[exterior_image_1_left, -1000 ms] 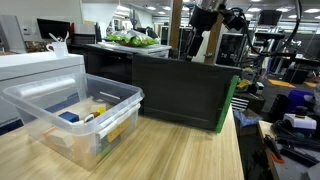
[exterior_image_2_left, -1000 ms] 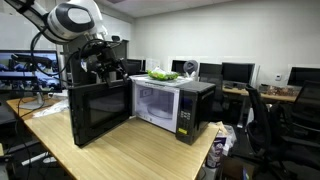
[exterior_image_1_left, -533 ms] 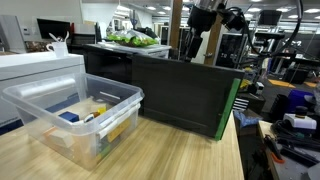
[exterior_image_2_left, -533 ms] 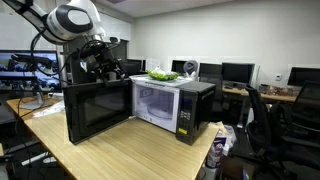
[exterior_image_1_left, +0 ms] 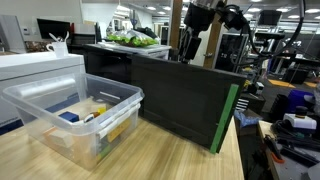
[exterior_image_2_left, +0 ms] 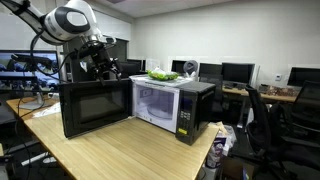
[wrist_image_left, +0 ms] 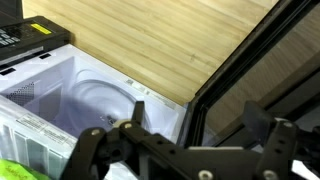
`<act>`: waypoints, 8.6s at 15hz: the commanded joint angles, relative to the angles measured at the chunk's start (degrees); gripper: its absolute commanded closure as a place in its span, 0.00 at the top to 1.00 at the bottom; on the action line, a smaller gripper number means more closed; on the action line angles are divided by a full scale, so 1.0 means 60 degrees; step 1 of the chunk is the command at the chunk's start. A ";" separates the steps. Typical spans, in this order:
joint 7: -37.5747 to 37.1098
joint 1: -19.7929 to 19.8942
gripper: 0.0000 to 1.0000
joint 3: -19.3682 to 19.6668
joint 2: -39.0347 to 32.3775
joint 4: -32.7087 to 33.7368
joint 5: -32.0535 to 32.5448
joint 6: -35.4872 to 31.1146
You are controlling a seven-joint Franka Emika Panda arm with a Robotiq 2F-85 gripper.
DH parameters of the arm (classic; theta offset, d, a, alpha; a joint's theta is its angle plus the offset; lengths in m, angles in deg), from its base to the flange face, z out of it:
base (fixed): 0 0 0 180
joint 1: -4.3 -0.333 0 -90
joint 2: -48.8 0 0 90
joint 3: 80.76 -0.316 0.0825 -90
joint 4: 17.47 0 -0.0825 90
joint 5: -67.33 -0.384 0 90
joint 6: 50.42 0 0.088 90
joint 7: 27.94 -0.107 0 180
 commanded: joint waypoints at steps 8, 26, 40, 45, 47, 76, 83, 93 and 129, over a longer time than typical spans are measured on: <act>-0.0094 -0.0260 1.00 -0.0287 0.0227 -0.0181 0.0149 -0.0161; 0.0215 0.0597 1.00 0.1270 0.0481 0.0052 -0.0282 -0.0411; 0.1198 0.0037 1.00 0.3112 -0.0619 0.2327 -0.5343 -0.1204; 0.2591 -0.0284 1.00 0.3414 -0.1249 0.2991 -0.7829 -0.0402; 0.2936 -0.0177 1.00 0.3376 -0.1470 0.3280 -0.8556 0.0038; 0.2616 0.1837 1.00 0.1926 -0.4545 0.6012 -1.1837 0.1715; 0.3340 0.2109 1.00 0.1523 -0.4916 0.6436 -1.2028 0.1880; 0.3710 0.2447 1.00 0.1476 -0.5480 0.7053 -1.2889 0.2581; 0.3681 0.2800 0.43 0.1443 -0.6155 0.7766 -1.2966 0.3012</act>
